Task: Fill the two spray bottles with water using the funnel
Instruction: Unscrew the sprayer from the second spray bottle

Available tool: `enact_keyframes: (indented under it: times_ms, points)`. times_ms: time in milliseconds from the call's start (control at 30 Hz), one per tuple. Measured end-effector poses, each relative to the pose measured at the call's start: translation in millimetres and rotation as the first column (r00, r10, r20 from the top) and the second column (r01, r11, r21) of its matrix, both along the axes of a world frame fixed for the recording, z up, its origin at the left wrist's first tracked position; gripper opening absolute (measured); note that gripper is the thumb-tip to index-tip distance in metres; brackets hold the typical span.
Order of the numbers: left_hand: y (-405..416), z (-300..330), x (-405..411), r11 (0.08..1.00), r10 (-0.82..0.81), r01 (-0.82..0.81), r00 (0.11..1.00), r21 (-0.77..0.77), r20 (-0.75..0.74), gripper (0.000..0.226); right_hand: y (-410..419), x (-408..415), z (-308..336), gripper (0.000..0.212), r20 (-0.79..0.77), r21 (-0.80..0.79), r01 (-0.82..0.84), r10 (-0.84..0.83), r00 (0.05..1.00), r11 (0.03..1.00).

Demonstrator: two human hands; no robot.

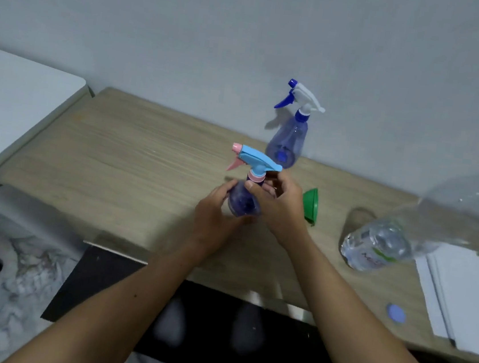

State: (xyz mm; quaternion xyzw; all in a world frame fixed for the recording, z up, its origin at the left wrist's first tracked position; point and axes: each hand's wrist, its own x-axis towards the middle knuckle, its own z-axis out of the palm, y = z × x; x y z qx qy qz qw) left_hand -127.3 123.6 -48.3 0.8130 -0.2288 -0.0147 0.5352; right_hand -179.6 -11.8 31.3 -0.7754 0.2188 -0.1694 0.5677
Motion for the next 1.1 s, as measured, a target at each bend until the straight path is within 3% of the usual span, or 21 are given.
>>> enact_keyframes:
  times_ms: [133, 467, 667, 900, 1100]
  points:
    - [5.7, 1.2, -52.3, 0.995, -0.095, 0.094, 0.995, -0.016, -0.026, 0.079, 1.8, -58.9, 0.2, 0.033, -0.001, 0.068, 0.064, -0.064, 0.998, 0.996]
    - [-6.2, 3.6, -128.0, 0.972, -0.231, 0.233, 0.972, 0.043, -0.047, 0.100, -5.3, -158.1, 0.4, 0.035, -0.017, 0.050, 0.194, -0.193, 0.981, 0.980]
    - [-6.6, -10.7, -133.5, 0.961, -0.275, 0.276, 0.960, 0.005, -0.062, 0.086, -7.1, -171.7, -8.3, 0.034, -0.047, 0.045, 0.163, -0.161, 0.986, 0.986]
    - [-5.6, -15.4, -134.3, 0.962, -0.271, 0.272, 0.962, 0.023, -0.024, 0.091, -6.6, -176.0, -4.4, 0.045, -0.051, 0.111, 0.156, -0.152, 0.987, 0.981]
    - [-5.5, -19.5, -133.3, 0.959, -0.280, 0.283, 0.958, 0.035, -0.060, 0.094, -7.4, -170.2, 14.1, 0.051, -0.005, 0.045, 0.220, -0.220, 0.976, 0.975]
